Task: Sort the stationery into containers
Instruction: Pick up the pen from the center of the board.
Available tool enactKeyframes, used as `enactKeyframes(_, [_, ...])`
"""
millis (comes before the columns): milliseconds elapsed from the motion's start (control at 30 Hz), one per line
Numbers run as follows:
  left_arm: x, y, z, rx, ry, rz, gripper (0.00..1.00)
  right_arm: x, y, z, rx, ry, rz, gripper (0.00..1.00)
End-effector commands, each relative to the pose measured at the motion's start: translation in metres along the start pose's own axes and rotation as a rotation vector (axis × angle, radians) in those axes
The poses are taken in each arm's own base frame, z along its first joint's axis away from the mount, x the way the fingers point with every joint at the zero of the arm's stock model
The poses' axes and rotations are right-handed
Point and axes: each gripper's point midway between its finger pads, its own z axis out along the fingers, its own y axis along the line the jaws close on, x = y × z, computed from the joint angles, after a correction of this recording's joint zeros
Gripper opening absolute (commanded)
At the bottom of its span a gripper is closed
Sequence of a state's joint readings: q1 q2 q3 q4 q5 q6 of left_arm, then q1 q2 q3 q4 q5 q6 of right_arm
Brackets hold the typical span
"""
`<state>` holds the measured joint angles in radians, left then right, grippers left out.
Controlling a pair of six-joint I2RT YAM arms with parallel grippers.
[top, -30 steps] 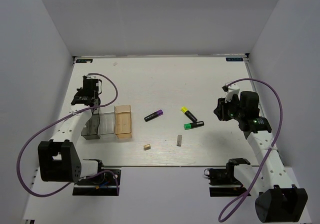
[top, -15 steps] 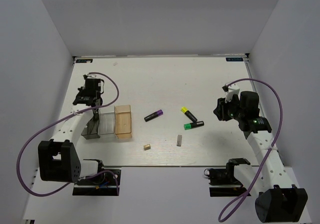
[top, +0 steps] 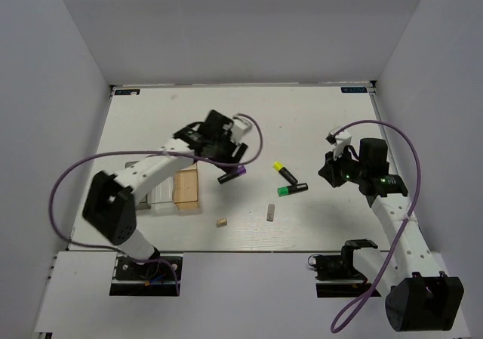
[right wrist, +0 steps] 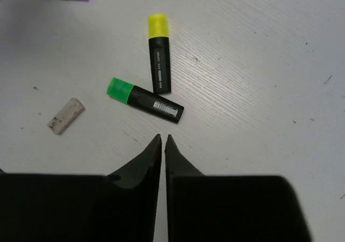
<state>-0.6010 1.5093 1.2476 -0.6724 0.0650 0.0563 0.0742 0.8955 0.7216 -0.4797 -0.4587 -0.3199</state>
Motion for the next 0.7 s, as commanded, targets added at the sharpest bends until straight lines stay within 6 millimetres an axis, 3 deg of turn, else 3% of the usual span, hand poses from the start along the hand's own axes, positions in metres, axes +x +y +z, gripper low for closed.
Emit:
enactKeyframes(0, [0.011,-0.038,0.039,0.131,0.106,0.055,0.73,0.006,0.006,0.002,-0.04,0.015,-0.001,0.0])
enactKeyframes(33, [0.004,-0.044,0.047,0.137,0.083,0.064,0.66,0.008,0.005,0.004,-0.034,0.014,0.008,0.0])
enactKeyframes(100, [-0.004,-0.044,0.071,0.121,0.087,0.065,0.62,0.01,0.001,0.005,-0.013,0.019,0.017,0.0])
enactKeyframes(133, [0.001,-0.047,0.082,0.113,0.109,0.073,0.62,0.01,0.0,0.006,-0.009,0.018,0.017,0.03])
enactKeyframes(200, [-0.011,-0.044,0.091,0.073,0.086,0.085,0.66,0.01,-0.003,0.006,0.005,0.023,0.021,0.03])
enactKeyframes(233, [-0.004,-0.044,0.103,0.056,0.114,0.096,0.69,0.011,-0.005,0.007,0.009,0.028,0.024,0.03])
enactKeyframes(333, [-0.01,-0.042,0.114,0.024,0.102,0.116,0.72,0.013,-0.005,0.009,0.01,0.041,0.023,0.05])
enactKeyframes(667, [0.013,-0.028,0.136,-0.034,0.174,0.151,0.74,0.016,-0.008,0.01,0.019,0.047,0.025,0.05])
